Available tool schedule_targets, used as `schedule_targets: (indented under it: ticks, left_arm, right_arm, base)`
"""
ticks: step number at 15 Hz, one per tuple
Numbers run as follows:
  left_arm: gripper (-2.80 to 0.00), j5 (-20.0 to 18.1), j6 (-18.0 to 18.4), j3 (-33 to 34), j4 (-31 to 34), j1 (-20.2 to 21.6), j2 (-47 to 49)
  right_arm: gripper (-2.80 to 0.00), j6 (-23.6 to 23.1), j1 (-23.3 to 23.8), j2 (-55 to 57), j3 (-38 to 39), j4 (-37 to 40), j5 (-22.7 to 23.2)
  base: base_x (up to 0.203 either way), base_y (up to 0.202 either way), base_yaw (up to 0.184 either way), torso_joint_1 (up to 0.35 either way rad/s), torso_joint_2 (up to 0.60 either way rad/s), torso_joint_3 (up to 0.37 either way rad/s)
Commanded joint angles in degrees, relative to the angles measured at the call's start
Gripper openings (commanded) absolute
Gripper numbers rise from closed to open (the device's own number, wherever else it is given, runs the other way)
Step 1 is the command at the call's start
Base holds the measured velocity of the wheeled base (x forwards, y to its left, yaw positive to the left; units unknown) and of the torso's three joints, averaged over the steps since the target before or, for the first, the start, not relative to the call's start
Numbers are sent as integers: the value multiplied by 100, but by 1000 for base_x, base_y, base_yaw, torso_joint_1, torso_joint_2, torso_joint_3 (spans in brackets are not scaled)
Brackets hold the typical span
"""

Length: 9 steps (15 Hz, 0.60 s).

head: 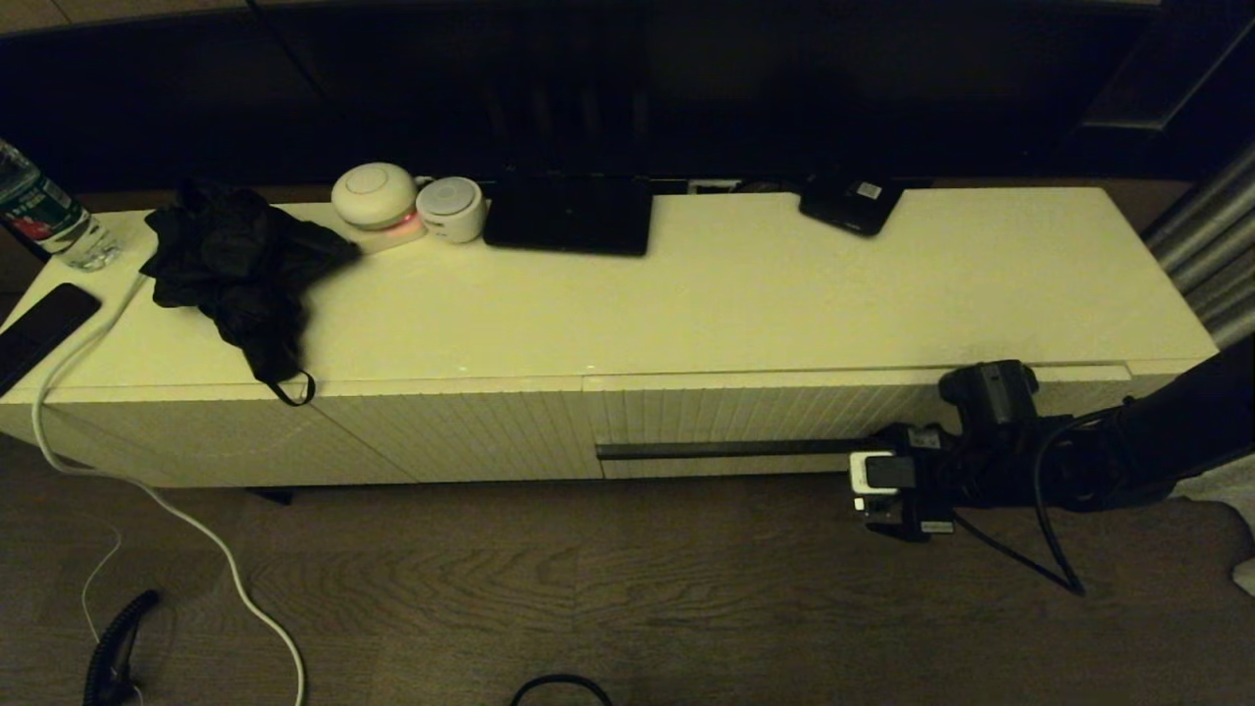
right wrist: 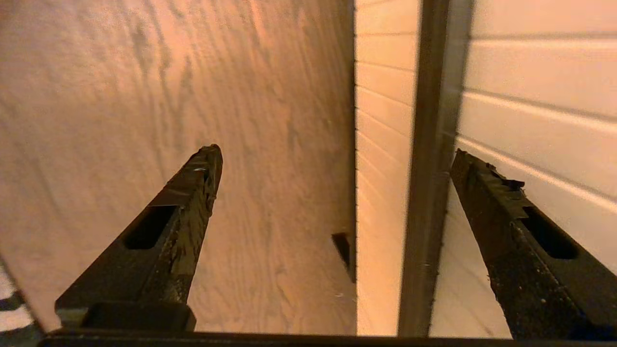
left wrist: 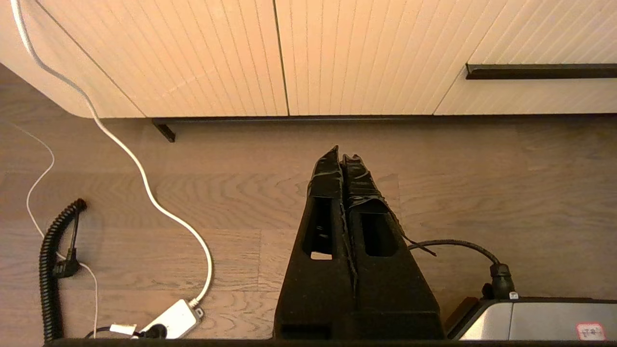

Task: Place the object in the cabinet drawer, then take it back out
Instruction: Open the drawer

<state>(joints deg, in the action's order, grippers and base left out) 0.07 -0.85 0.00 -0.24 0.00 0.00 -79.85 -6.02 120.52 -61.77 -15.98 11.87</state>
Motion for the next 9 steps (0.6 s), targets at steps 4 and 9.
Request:
schedule_targets:
  ticks: [4,9]
  left_arm:
    - [-280,1,-3,9,-2,0,-9]
    - [-280,1,-3,1,-2,0,-9]
  right_arm:
    - [0,-16,-3,228,-337,4,-120]
    - [0,-4,13,428,-459,7,-238]
  base:
    - [0,0,0,0,0,0]
    - [0,0,0,0,0,0]
